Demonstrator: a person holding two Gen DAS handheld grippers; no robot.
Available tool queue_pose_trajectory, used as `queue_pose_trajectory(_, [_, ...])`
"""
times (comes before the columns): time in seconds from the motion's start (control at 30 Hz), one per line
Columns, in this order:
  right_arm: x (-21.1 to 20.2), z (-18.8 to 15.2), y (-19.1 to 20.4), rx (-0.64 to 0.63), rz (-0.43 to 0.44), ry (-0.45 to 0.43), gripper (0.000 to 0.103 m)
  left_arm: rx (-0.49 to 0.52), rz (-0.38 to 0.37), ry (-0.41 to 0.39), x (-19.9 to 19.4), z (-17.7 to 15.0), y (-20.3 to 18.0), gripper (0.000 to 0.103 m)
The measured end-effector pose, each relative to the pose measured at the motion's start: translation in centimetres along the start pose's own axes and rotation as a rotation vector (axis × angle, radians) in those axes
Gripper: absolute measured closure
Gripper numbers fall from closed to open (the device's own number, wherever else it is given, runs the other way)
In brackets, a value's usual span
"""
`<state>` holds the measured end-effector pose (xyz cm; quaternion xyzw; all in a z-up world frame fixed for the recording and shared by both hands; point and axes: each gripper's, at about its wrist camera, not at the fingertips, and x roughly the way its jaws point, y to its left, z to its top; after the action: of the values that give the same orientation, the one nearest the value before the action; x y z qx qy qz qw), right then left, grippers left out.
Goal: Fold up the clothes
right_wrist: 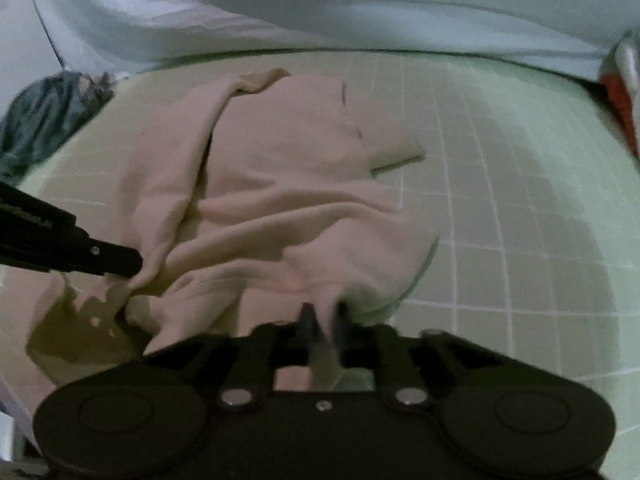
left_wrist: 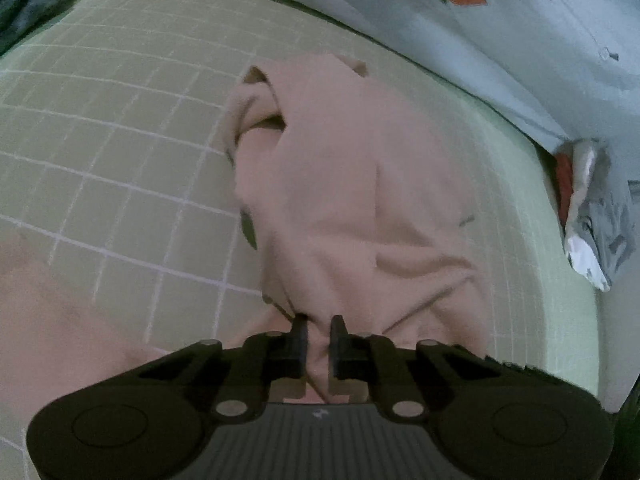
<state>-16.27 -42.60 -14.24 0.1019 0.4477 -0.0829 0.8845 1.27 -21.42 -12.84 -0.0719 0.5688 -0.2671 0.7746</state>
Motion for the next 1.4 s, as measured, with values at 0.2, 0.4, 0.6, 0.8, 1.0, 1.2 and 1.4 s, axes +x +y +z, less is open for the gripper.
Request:
queue_pose_trajectory(0.2, [-0.8,-0.3,-2.0,0.047,-0.028,-0.021,0.098,-0.077,0.099,-0.099,-2.9,1.2,2.9,0.098])
queue_pose_trajectory(0.4, [-1.7,0.4,-6.5,0.124,-0.193,-0.058,0.098,-0.108,0.265,-0.193,-5.9,3.4,6.9,0.099])
queue_pose_trajectory(0.6, [-2.2,3.7,-9.9,0.108,-0.348,-0.153,0.098,-0.181,0.367,-0.324,-8.7,5.8,9.9,0.099])
queue_pose_trajectory(0.8, [-4.0,6.1,-13.1,0.206,-0.381,-0.267,0.095,-0.274,0.443,-0.394,-11.0,7.4,13.2,0.096])
queue_pose_trajectory(1.0, [-3.0,2.4,-12.7,0.358,-0.395,-0.157,0.045,-0.241,0.412,-0.332,-8.9,4.9,12.0,0.054])
queue_pose_trajectory(1.2, [-3.3,-1.2,-13.7,0.533,-0.365,-0.092,0.028,-0.149,0.379,-0.237,-5.0,3.1,8.6,0.030])
queue_pose_trajectory(1.4, [-3.2,-1.7,-12.8,0.529,-0.334,-0.064,0.028,-0.036,0.329,-0.154,-2.3,1.5,4.3,0.022])
